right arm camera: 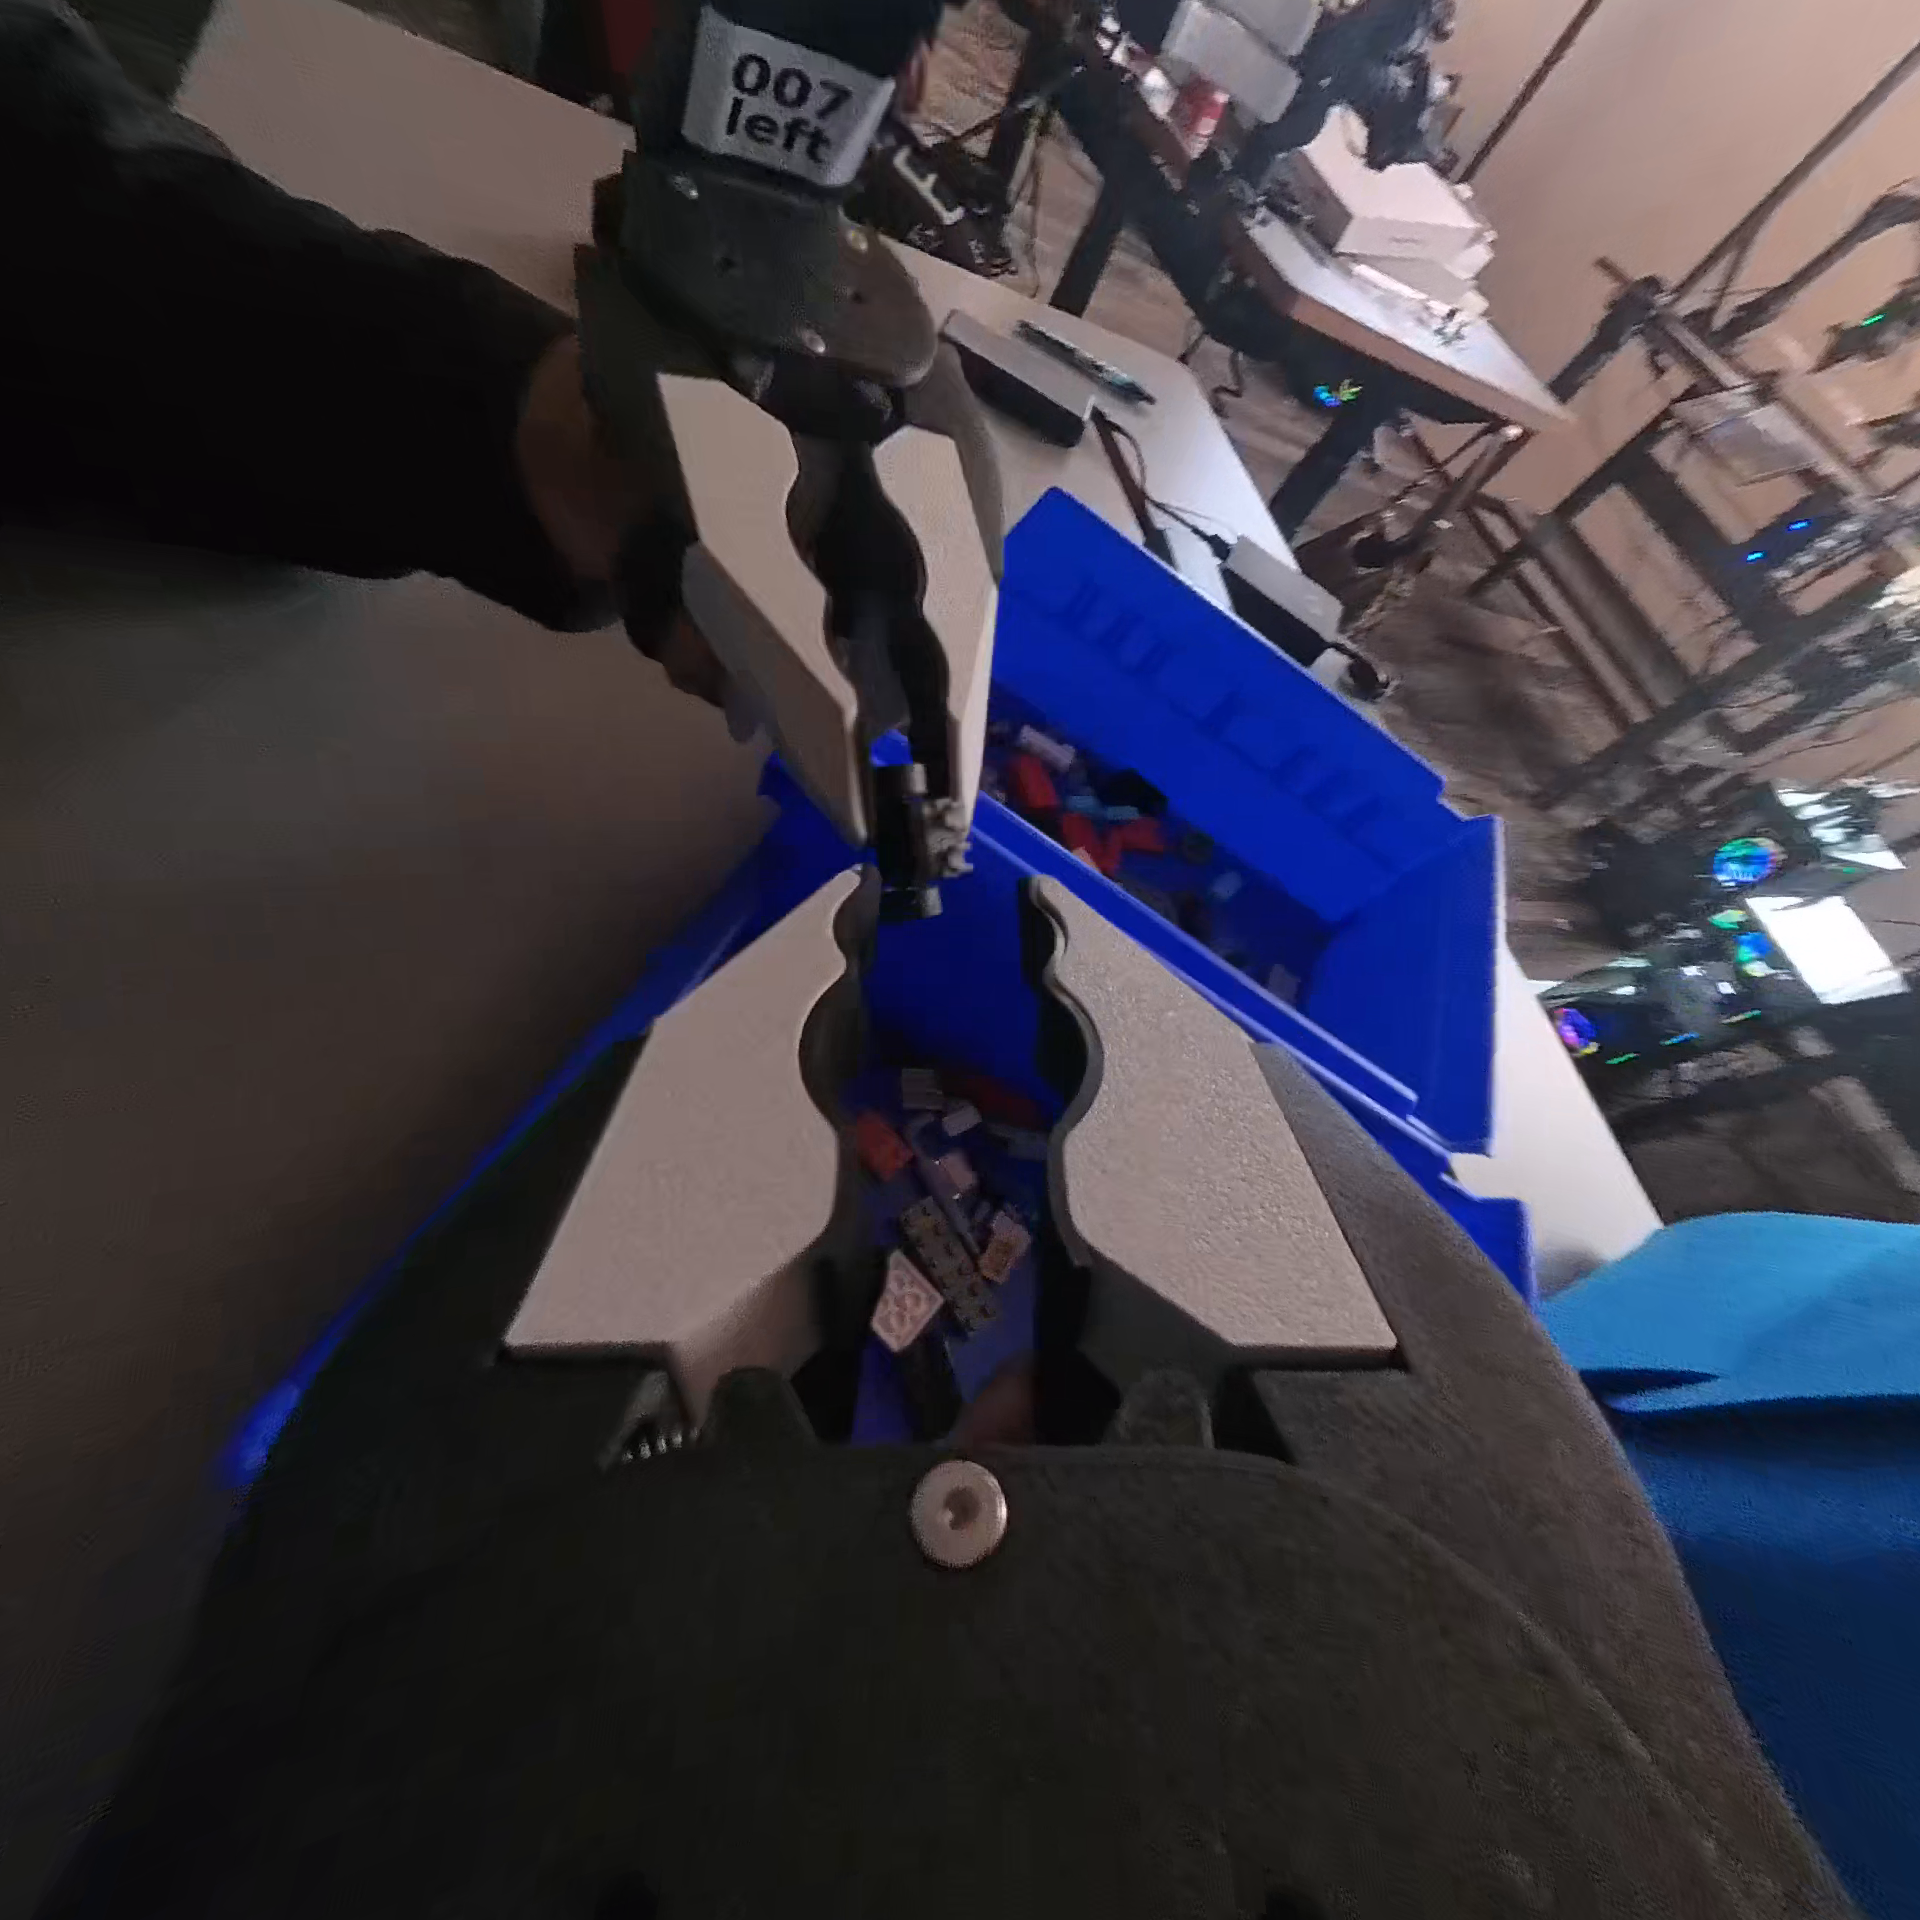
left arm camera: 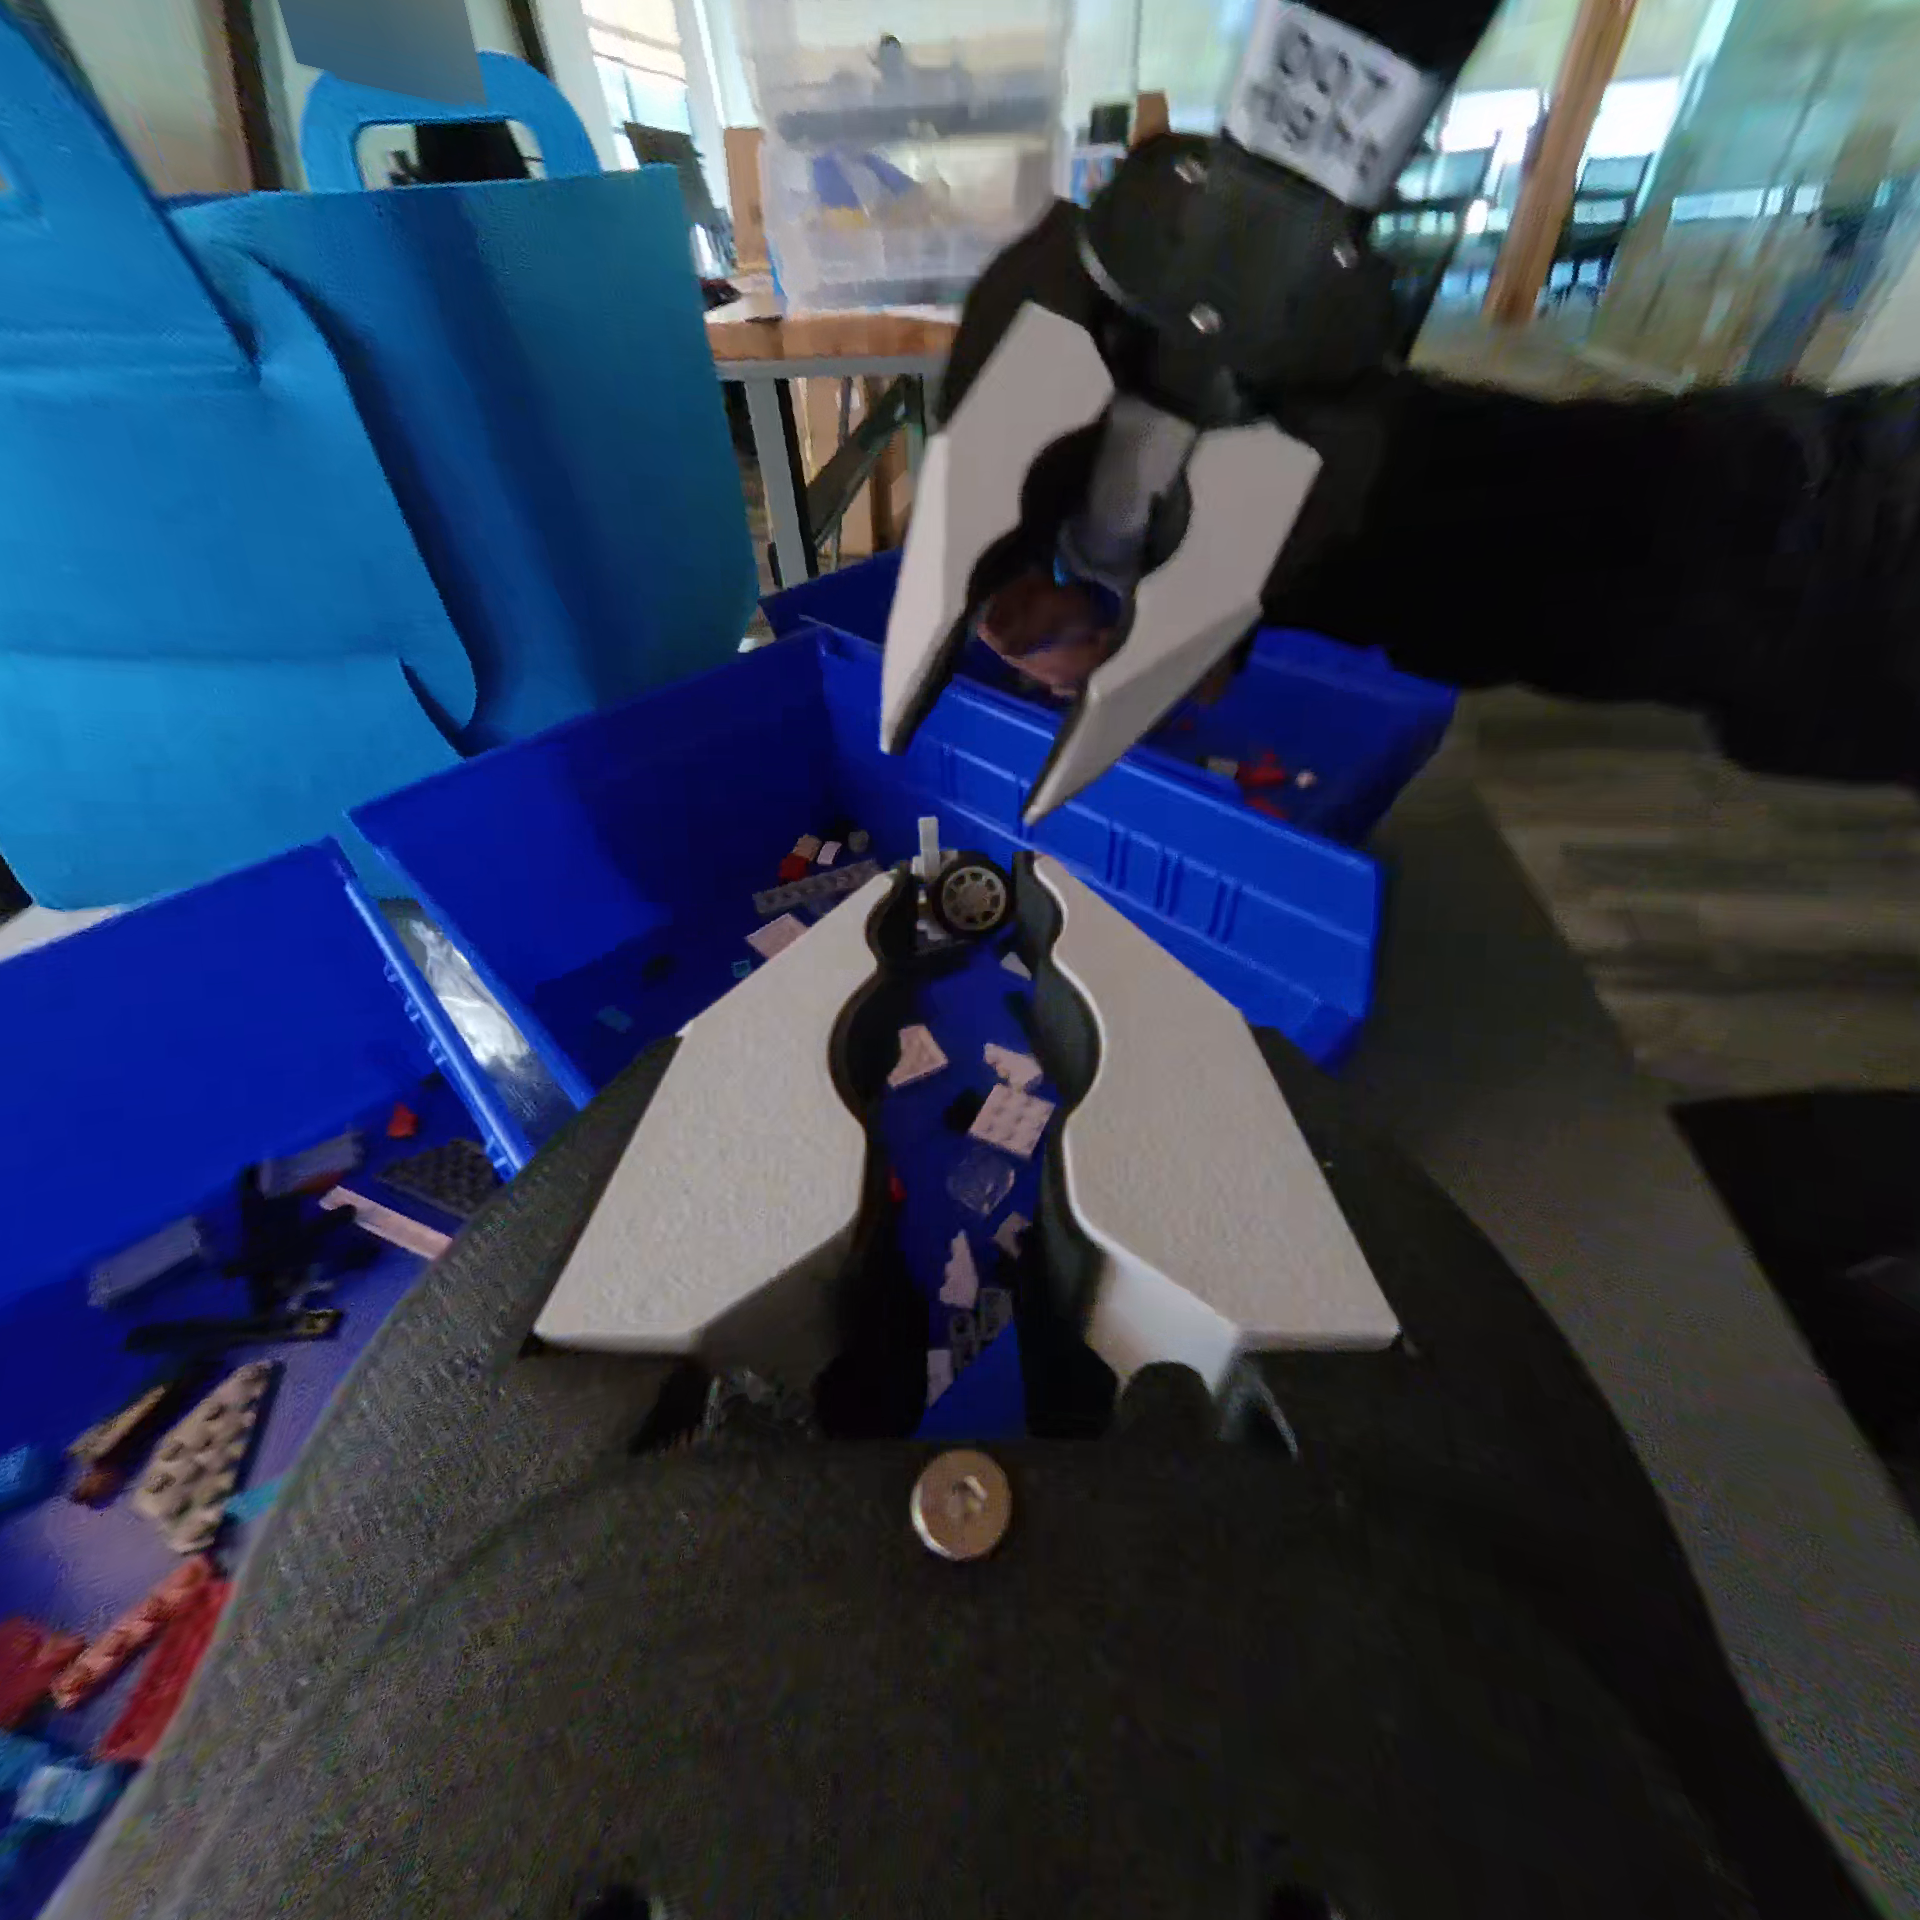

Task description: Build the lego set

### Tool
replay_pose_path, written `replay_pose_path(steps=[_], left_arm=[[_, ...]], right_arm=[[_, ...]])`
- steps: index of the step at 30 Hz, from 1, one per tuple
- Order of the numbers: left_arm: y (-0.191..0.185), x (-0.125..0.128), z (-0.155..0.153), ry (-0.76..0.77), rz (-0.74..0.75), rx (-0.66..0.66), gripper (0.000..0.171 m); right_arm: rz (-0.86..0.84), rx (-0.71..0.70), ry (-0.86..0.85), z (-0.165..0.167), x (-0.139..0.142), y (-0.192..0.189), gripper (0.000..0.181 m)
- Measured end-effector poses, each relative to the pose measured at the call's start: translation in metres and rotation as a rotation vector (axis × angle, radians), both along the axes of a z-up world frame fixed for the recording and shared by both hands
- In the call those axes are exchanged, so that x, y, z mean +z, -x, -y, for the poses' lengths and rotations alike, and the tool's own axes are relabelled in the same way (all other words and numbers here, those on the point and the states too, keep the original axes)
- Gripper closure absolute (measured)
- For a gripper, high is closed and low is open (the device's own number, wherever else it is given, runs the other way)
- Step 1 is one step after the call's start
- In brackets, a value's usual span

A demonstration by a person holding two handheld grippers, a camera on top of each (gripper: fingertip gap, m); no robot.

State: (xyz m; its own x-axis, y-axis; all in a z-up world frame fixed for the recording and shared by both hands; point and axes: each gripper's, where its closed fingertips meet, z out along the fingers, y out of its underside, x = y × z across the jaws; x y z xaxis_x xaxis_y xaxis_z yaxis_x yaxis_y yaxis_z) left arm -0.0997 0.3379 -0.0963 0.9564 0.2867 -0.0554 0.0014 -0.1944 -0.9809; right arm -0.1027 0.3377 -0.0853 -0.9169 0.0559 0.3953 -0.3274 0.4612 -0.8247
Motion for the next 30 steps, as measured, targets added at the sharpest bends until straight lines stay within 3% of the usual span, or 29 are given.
replay_pose_path(steps=[7, 20, 30], left_arm=[[-0.006, -0.013, -0.004, 0.125, -0.13, -0.083, 0.153], [-0.013, -0.02, -0.008, 0.2, -0.232, -0.14, 0.153], [-0.01, -0.022, -0.007, 0.203, -0.213, -0.114, 0.153]], right_arm=[[0.153, 0.084, -0.06, 0.001, -0.014, -0.004, 0.16], [0.309, 0.157, -0.079, 0.002, -0.027, -0.016, 0.169], [0.164, 0.14, -0.043, 0.004, -0.026, -0.013, 0.176]])
